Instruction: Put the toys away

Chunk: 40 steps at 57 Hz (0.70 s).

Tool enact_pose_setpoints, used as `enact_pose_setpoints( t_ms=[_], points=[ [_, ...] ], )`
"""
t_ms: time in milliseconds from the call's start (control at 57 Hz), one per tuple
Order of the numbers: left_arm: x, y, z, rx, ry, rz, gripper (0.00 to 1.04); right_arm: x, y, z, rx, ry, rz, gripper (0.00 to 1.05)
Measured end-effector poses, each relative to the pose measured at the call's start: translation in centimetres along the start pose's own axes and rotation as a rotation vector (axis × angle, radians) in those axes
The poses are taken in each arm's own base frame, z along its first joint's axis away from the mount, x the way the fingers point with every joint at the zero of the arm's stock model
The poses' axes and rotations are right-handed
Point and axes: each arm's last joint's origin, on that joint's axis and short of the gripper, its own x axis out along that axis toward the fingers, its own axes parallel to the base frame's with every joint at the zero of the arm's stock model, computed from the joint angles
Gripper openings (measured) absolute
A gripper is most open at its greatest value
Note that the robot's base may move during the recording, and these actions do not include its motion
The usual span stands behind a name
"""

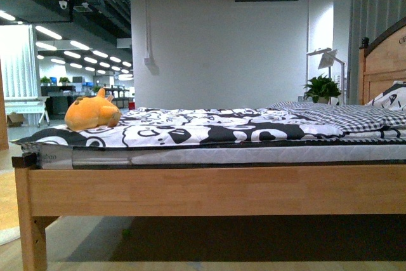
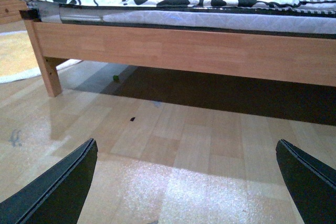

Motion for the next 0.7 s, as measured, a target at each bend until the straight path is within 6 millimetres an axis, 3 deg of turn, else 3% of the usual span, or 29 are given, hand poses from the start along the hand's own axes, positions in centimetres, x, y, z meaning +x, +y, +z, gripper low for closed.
enact_pose_setpoints(
  t_ms=[701],
  points=[
    [0.0,0.0,0.0,0.0,0.0,0.0,0.99,0.0,0.0,0.0,0.0,0.0,0.0,1.04]
  ],
)
